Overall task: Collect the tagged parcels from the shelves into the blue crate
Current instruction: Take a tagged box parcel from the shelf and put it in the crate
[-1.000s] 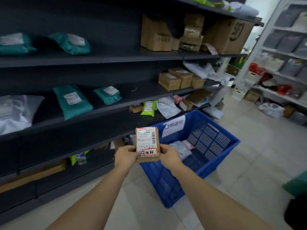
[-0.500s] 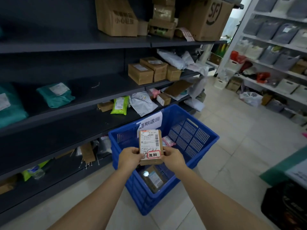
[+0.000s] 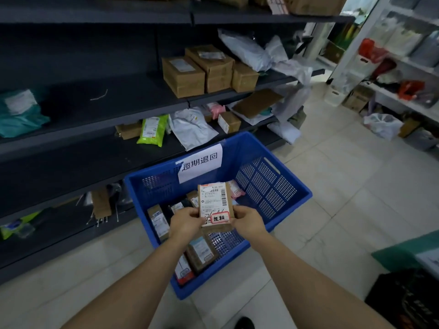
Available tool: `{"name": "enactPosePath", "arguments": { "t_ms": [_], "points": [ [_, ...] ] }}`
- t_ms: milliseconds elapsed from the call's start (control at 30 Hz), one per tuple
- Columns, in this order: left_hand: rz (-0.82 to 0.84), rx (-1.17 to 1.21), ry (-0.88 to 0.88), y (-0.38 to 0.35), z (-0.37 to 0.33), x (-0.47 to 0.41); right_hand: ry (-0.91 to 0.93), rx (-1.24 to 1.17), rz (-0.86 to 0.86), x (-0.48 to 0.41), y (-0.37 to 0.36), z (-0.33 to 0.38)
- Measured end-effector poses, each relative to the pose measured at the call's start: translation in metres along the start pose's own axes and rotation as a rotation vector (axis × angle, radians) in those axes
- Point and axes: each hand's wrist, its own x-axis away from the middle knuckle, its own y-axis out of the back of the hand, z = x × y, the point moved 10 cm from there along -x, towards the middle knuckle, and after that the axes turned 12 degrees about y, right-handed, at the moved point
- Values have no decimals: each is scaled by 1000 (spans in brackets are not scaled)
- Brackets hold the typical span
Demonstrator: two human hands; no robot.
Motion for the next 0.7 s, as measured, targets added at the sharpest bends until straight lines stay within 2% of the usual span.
{"name": "enactPosePath", "arguments": {
  "t_ms": [167,300,700],
  "points": [
    [-88,35,85,-46,3,-17,27,132,112,-37,27,-38],
    [-98,77,141,-83,6,-30,25,186,194,-65,38,-69],
    [-184,90,319,-136,12,-123,-7,263,389,-180,26,-135]
  ]
}}
